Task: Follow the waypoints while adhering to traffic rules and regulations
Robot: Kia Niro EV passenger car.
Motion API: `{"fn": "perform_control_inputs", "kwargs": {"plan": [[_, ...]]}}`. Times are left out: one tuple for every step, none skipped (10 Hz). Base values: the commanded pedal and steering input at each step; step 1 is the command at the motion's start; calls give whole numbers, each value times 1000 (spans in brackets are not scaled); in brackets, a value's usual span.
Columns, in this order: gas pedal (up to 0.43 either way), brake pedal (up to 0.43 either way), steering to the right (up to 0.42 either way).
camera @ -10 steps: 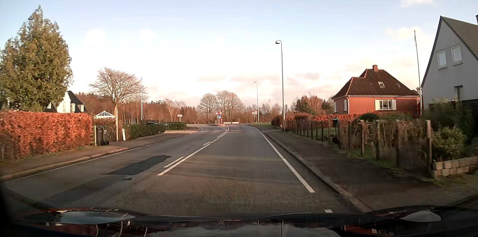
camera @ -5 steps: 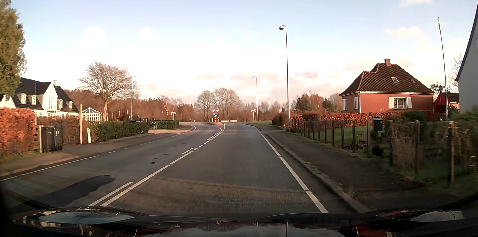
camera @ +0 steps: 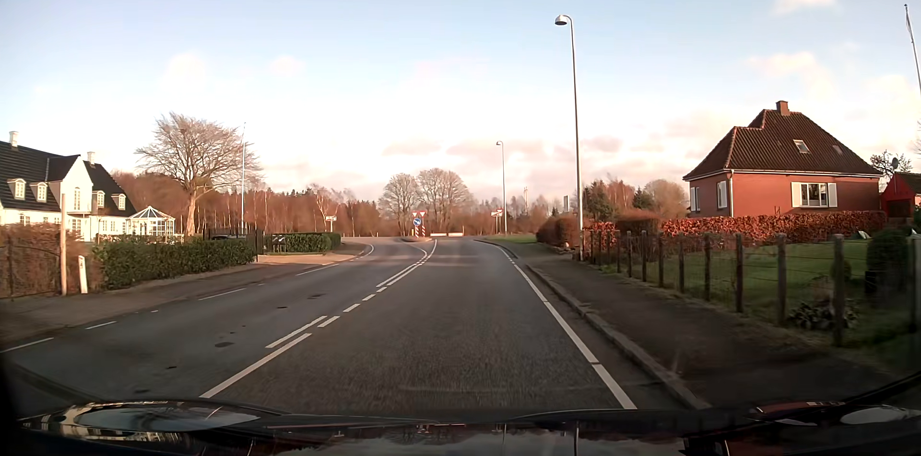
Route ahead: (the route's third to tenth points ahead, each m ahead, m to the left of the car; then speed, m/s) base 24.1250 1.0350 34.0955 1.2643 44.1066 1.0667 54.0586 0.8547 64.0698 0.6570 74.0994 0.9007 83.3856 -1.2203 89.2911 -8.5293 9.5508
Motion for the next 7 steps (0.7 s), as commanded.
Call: {"fn": "perform_control_inputs", "kwargs": {"plan": [[157, 0, -18], [157, 0, -18], [157, 0, -18], [157, 0, -18], [157, 0, -16], [157, 0, -15], [157, 0, -15]]}}
